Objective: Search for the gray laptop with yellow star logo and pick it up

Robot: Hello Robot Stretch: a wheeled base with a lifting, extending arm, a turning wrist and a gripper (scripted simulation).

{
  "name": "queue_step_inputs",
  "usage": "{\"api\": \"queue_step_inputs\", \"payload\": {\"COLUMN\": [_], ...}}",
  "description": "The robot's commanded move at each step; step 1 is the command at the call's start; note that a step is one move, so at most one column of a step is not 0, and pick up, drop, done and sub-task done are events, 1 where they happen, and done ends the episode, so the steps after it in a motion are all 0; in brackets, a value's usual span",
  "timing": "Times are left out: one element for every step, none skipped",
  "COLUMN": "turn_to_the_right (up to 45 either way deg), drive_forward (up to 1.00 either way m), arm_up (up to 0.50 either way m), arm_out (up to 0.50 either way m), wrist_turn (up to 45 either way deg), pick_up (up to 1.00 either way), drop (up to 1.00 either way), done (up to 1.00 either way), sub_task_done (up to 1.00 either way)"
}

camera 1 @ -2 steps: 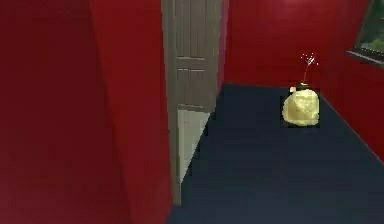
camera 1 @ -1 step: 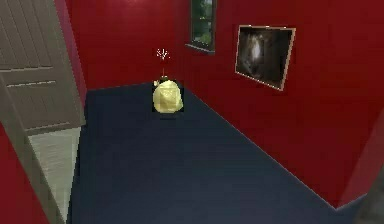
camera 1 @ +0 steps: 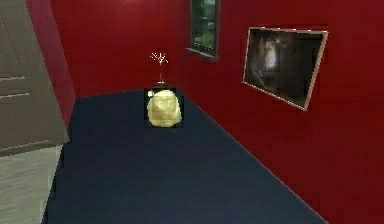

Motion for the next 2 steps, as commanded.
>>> {"api": "queue_step_inputs", "payload": {"turn_to_the_right": [-21.0, 0.0], "drive_forward": [0.00, 1.00], "arm_up": [0.00, 0.00], "arm_out": [0.00, 0.00], "wrist_turn": [0.0, 0.0], "pick_up": [0.00, 0.00], "drop": [0.00, 0.00], "done": [0.00, 0.00], "sub_task_done": [0.00, 0.00]}}
